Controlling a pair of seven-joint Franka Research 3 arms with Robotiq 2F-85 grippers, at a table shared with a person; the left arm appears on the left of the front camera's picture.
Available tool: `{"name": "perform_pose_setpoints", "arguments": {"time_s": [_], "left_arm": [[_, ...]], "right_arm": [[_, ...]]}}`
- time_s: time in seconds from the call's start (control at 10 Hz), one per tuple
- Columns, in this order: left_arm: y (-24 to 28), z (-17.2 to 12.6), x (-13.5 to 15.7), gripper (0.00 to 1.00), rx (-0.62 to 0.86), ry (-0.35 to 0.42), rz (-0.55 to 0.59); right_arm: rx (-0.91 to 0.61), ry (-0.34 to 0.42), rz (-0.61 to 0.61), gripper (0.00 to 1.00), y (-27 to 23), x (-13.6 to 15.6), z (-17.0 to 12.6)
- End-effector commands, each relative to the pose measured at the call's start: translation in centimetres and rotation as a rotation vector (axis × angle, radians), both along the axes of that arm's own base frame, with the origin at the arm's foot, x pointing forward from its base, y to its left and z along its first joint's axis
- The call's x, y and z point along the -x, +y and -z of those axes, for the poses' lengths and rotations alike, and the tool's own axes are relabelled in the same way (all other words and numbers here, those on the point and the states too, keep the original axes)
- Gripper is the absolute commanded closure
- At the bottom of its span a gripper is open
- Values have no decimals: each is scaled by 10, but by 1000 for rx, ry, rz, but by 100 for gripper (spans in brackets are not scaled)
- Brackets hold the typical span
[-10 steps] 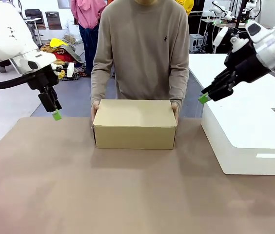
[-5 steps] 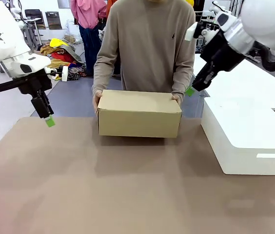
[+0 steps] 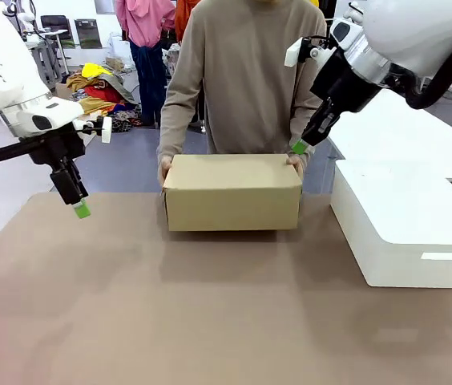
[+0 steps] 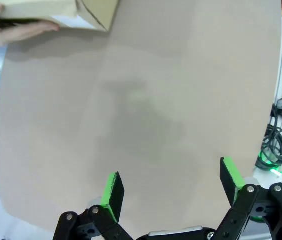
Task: Pack the shoes into the box.
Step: Press down on the lid of the Shoes Box.
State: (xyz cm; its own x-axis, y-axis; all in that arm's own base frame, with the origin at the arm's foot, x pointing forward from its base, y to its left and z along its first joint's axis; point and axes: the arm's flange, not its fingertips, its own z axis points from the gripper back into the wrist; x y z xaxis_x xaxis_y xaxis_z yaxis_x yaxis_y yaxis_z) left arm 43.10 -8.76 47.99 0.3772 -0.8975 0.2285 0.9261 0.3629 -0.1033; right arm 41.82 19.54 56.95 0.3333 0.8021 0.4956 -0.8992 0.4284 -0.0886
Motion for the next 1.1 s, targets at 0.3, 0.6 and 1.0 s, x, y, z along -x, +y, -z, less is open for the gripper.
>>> {"name": "perform_pose_setpoints", "arguments": {"time_s": [0.3,0.6,1.0], "left_arm": [[2,-3,0,0,-6,1,-6],[2,-3,0,0,-6,1,-6],[2,-3,0,0,-6,1,-6]], "right_arm": [[-3,0,2,100,-3,4,0],[-1,-3,2,100,-1,0,-1],[34,18,170,100,45,-49,26]]}}
